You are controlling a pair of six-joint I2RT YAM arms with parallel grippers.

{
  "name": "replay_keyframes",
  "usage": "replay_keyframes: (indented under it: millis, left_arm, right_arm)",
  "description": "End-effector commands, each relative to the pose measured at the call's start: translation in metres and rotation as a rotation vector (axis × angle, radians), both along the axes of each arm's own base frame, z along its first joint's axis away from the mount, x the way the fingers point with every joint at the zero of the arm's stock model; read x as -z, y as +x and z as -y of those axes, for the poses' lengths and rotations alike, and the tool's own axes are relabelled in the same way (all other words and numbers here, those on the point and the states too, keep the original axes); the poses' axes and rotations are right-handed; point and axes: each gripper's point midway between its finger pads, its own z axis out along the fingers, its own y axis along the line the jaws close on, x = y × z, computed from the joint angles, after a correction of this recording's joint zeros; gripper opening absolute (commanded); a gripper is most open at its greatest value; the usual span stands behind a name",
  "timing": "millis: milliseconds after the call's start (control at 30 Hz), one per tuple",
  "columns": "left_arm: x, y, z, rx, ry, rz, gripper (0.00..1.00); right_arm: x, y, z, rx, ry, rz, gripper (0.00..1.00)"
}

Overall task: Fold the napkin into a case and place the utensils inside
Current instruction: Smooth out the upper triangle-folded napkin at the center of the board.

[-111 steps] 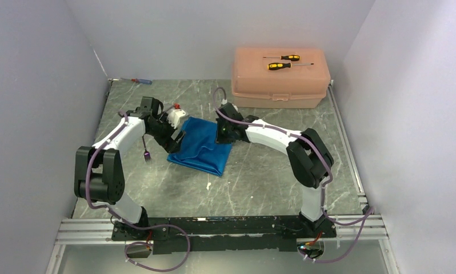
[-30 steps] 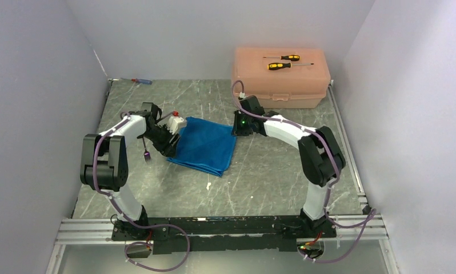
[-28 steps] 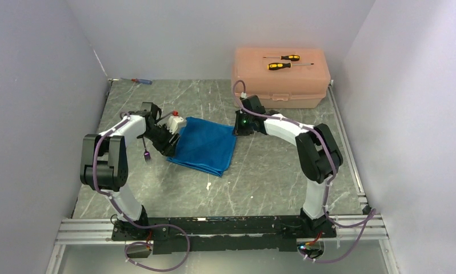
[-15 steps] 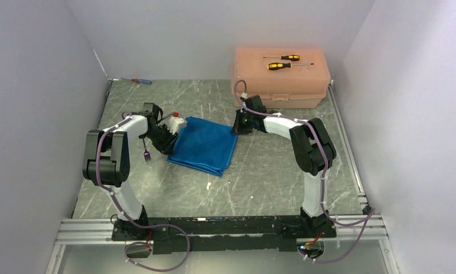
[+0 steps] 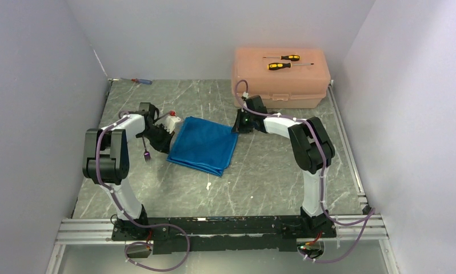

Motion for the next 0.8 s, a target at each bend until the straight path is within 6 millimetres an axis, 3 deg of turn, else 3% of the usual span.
replay_keyframes:
  millis: [0, 67, 133, 267, 300, 367, 400, 467, 600, 767]
  left_arm:
    - [-0.014, 0.0, -0.001, -0.041, -0.104, -0.057, 0.09]
    - [-0.023, 0.001, -0.005, -0.049, -0.127, -0.059, 0.09]
    - [-0.032, 0.001, -0.006, -0.035, -0.136, -0.043, 0.1]
    - [-0.049, -0.005, 0.005, 0.039, -0.193, 0.009, 0.15]
    - [-0.052, -0.007, 0.008, 0.058, -0.207, 0.024, 0.19]
    - [-0.054, -0.013, 0.017, 0.093, -0.232, 0.044, 0.4]
    - [-0.054, -0.017, 0.021, 0.119, -0.236, 0.052, 0.47]
    - [-0.048, -0.022, 0.032, 0.168, -0.201, 0.07, 0.51]
    - [-0.04, -0.022, 0.043, 0.209, -0.152, 0.08, 0.52]
    - [-0.027, -0.016, 0.039, 0.19, -0.113, 0.047, 0.49]
  right_arm:
    - [-0.04, 0.007, -0.014, 0.001, 0.011, 0.144, 0.0]
    - [-0.05, -0.001, -0.022, -0.006, -0.001, 0.174, 0.02]
    - [-0.063, -0.007, -0.034, -0.014, -0.005, 0.226, 0.13]
    - [-0.081, -0.025, -0.062, -0.056, 0.005, 0.268, 0.21]
    - [-0.087, -0.028, -0.065, -0.059, 0.011, 0.273, 0.22]
    - [-0.095, -0.033, -0.067, -0.062, 0.032, 0.273, 0.25]
    - [-0.098, -0.036, -0.066, -0.062, 0.04, 0.271, 0.25]
    - [-0.106, -0.04, -0.062, -0.058, 0.049, 0.28, 0.26]
    - [-0.108, -0.059, -0.046, -0.045, 0.041, 0.258, 0.26]
    - [-0.108, -0.081, -0.025, -0.012, 0.047, 0.252, 0.27]
